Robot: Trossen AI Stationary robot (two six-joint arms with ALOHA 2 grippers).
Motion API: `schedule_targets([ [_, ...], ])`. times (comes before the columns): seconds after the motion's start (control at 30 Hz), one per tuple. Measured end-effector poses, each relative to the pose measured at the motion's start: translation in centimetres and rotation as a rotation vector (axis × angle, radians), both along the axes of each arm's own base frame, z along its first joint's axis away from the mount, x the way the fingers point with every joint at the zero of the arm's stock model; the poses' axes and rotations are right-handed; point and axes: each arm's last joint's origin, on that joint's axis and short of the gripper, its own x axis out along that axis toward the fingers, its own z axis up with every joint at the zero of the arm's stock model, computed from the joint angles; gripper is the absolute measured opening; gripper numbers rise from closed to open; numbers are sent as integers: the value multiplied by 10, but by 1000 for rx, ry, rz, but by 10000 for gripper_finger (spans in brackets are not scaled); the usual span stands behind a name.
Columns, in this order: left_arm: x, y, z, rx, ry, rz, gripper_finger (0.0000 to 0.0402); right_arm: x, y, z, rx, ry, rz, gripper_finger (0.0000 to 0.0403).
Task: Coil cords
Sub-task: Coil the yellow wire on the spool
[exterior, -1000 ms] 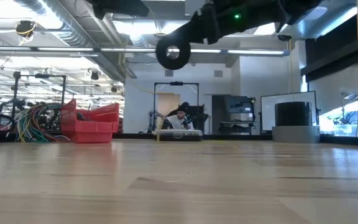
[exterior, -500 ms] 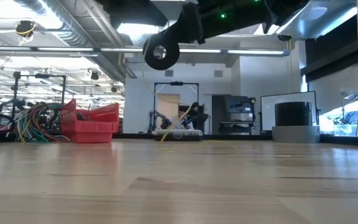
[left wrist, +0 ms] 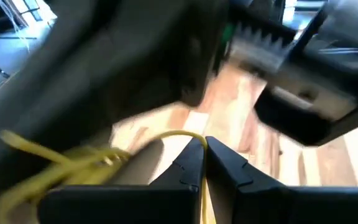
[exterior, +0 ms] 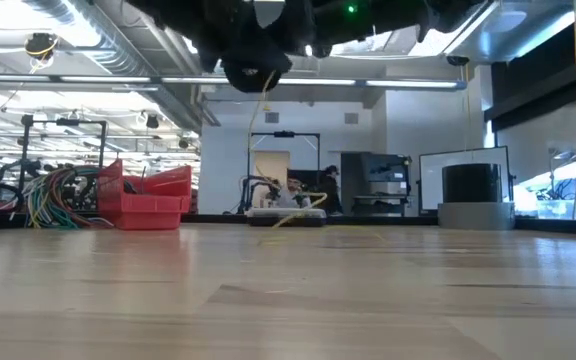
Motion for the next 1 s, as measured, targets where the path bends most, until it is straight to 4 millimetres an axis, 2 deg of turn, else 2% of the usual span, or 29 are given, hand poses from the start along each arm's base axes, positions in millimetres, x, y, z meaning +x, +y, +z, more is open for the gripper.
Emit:
schedule_targets([
  [0.2,6,7,-7,9,12,40,3,5,-1,14,14,-35,-30,3],
  [0.33,8,11,-9,12,20,52,6,0,-1,28,25,-77,-28,3],
  [0.6,8,11,-5,27,16,38,3,-31,0,75,31,-158,30,3],
  [1.0,9,11,-7,37,24,21,4,-69,0,108,52,-137,89,3],
])
